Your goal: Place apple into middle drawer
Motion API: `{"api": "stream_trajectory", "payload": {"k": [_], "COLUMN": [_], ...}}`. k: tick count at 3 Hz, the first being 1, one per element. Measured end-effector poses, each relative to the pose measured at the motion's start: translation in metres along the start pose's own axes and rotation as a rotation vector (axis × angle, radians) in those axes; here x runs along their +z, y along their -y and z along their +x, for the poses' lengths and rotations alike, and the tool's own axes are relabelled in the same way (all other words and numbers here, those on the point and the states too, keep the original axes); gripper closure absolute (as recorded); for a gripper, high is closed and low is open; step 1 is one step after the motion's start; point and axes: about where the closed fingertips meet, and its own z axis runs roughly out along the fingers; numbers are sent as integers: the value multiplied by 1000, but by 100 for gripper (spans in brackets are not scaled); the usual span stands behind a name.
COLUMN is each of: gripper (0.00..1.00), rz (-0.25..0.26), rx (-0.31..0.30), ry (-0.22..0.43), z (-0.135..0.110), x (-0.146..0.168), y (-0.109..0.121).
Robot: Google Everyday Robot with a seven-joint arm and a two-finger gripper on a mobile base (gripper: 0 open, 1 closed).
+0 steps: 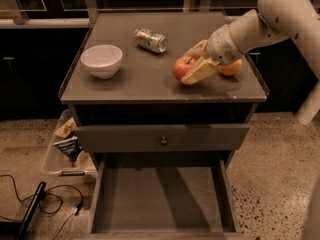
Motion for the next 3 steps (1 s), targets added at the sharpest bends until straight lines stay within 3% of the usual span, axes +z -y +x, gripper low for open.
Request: {"api": "stream_trajectory", "payload": {"k": [2,3], "gripper": [100,100], "rz": [32,41], "rx": [-84,-58], "ry": [-23,-45], "z": [30,63], "x": [-28,-25], "y": [-90,-133]}}
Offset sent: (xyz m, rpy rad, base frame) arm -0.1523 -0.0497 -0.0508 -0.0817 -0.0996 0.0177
